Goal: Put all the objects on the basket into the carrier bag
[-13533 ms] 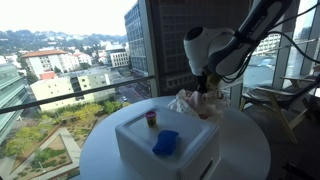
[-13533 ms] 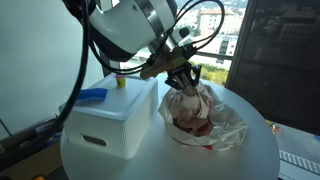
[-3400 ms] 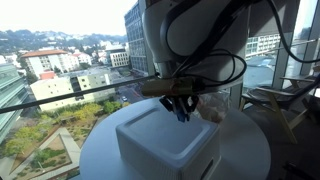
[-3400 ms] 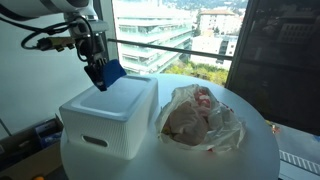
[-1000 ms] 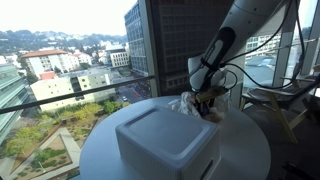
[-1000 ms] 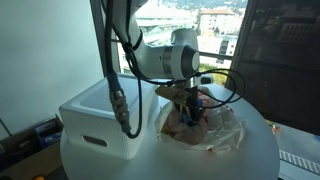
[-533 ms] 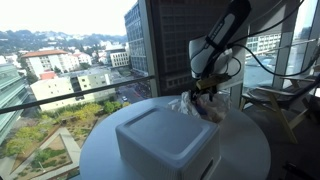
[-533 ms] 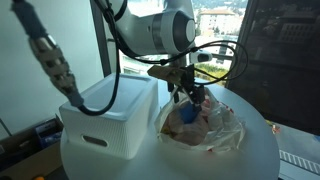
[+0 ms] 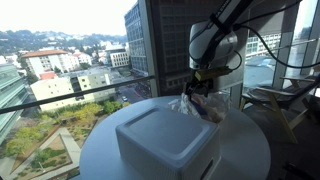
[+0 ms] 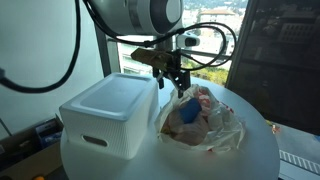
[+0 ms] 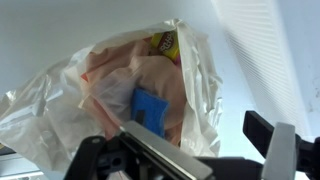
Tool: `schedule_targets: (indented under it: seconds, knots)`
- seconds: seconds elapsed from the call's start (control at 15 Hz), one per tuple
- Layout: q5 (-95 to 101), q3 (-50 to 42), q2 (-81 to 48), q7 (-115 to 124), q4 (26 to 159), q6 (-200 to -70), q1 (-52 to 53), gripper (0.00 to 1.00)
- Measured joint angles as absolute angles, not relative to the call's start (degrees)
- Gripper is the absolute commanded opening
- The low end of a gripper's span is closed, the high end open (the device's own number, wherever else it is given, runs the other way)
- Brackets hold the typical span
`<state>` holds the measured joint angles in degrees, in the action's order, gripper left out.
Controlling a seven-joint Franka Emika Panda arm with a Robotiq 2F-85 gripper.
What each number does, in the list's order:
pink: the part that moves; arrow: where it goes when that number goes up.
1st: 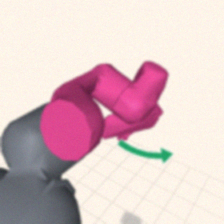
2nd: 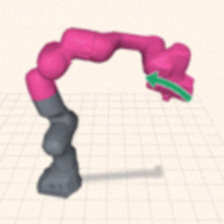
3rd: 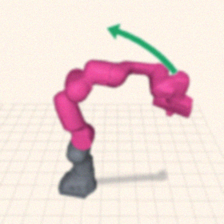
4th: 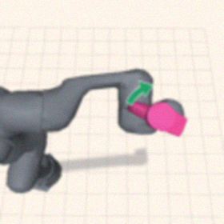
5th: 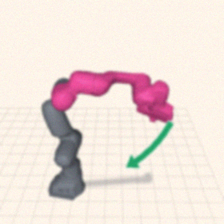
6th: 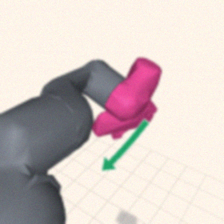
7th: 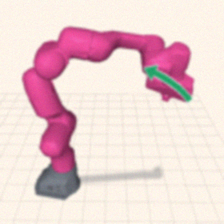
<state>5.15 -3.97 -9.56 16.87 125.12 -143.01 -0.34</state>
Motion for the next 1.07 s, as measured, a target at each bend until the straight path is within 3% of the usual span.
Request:
schedule_targets:
  seconds: [0.47,0.53,1.07]
  knots:
    - [3.1,-3.0,-18.1,11.6,124.9,-150.5,-0.6,1.00]
    - [2.1,-2.6,-19.3,10.7,124.5,-151.3,-0.6,0.80]
    - [1.5,-1.7,-23.9,6.3,121.3,-152.1,-0.8,0.19]
